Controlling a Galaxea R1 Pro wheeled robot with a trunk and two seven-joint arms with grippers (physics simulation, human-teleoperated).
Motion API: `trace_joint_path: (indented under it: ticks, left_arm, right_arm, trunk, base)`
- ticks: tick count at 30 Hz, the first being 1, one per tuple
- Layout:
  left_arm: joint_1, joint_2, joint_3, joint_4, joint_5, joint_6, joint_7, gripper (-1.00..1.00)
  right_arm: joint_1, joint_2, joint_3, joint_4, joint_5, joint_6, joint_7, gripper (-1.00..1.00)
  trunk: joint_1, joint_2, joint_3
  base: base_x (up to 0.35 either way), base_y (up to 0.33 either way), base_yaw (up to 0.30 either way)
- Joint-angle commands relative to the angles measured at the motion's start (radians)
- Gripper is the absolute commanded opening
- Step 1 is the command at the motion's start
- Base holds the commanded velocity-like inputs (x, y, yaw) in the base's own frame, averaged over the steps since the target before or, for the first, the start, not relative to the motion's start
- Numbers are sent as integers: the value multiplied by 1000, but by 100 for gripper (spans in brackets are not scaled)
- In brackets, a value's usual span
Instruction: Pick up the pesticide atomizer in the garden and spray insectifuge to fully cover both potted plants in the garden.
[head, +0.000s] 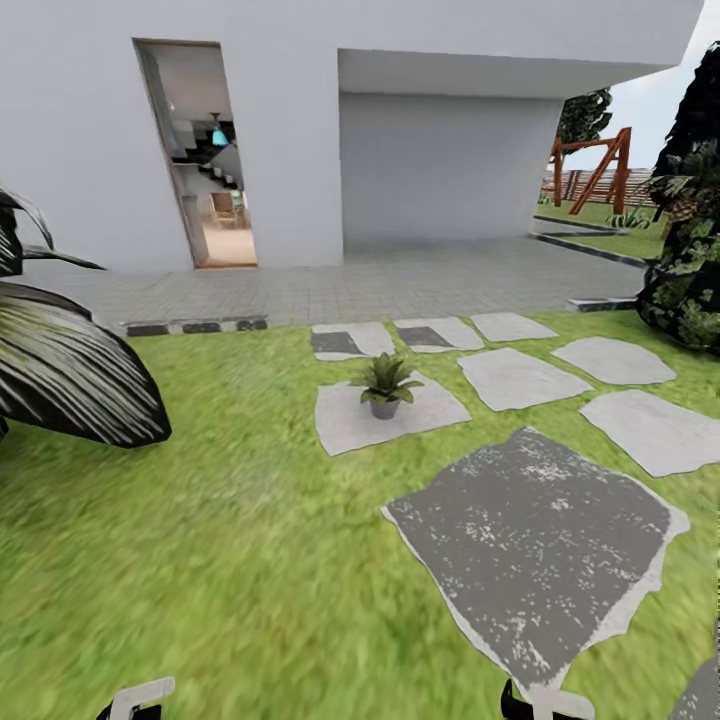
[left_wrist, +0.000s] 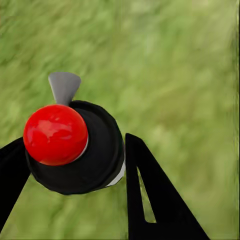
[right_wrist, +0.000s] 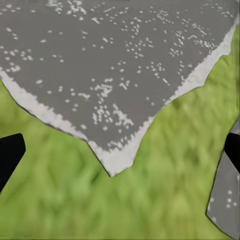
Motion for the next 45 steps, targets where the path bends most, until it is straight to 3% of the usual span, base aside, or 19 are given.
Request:
trace_joint_path:
  ticks: [1, 15, 27, 29, 31, 33, 45]
  left_arm:
    - [-1, 0, 2, 1, -1, -3, 1, -100]
    - [0, 0, 2, 1, -1, -5, 1, -100]
    - [-1, 0, 2, 1, -1, -5, 1, -100]
    - [0, 0, 2, 1, -1, -5, 1, -100]
    - [0, 0, 2, 1, -1, -5, 1, -100]
    - [0, 0, 2, 1, -1, -5, 1, -100]
    - [0, 0, 2, 1, -1, -4, 1, -100]
  right_arm:
    - [-1, 0, 9, 1, -10, -4, -2, 100]
    - [-1, 0, 9, 1, -10, -4, -2, 100]
    - [-1, -6, 9, 3, -7, -4, 1, 100]
    - [-1, -8, 8, 3, -9, -4, 61, 100]
    - [-1, -11, 7, 3, -9, -3, 192, 100]
    - [-1, -13, 6, 3, -11, -3, 260, 100]
    - [-1, -13, 6, 3, -13, -2, 284, 100]
  trunk:
    - [0, 0, -1]
    - [0, 0, -1]
    - [0, 0, -1]
    - [0, 0, -1]
    - [0, 0, -1]
    - [0, 0, -1]
    - [0, 0, -1]
  base:
    - [339, 76, -280]
    - [339, 76, -262]
    - [339, 4, -8]
    - [339, 0, 0]
    - [339, 0, 0]
    - [339, 0, 0]
    - [334, 39, -53]
